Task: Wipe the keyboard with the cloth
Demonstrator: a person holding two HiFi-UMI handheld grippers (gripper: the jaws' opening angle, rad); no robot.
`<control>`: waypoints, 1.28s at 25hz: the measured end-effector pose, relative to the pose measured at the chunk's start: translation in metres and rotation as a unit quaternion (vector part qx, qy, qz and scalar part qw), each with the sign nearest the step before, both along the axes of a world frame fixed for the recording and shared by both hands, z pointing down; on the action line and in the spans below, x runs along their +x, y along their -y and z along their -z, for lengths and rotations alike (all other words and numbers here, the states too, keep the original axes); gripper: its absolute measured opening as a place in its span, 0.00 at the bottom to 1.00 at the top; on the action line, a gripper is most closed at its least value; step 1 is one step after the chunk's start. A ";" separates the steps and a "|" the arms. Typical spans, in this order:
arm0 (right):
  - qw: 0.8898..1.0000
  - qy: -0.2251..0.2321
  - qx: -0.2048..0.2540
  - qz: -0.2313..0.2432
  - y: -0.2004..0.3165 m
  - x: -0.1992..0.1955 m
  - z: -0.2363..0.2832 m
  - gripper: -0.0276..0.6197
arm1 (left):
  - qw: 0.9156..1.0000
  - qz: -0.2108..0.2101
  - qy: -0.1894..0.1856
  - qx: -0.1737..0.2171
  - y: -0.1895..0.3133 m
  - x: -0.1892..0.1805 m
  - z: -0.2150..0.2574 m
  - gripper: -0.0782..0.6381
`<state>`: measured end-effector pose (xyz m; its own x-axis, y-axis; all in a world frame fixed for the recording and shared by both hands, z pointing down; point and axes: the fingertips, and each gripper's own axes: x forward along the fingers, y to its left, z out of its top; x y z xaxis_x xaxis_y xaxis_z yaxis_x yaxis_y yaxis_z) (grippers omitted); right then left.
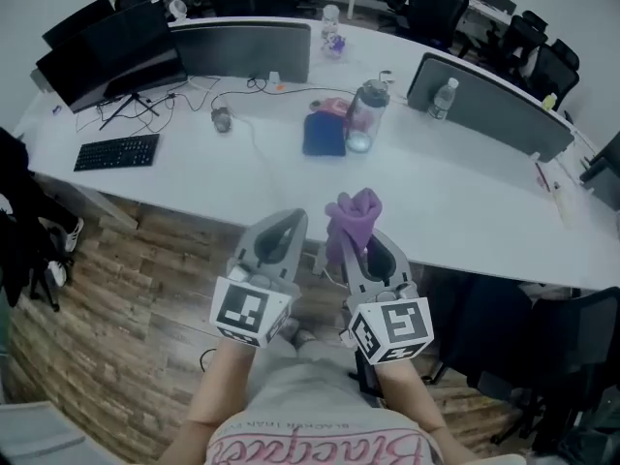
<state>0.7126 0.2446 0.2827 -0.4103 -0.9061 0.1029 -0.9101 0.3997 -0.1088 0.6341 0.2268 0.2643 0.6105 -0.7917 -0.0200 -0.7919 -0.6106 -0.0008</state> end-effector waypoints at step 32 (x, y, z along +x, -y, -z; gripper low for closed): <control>0.959 0.003 0.006 0.283 0.037 -0.334 -0.014 0.18 | 0.962 0.272 0.008 0.009 0.001 -0.336 -0.011 0.12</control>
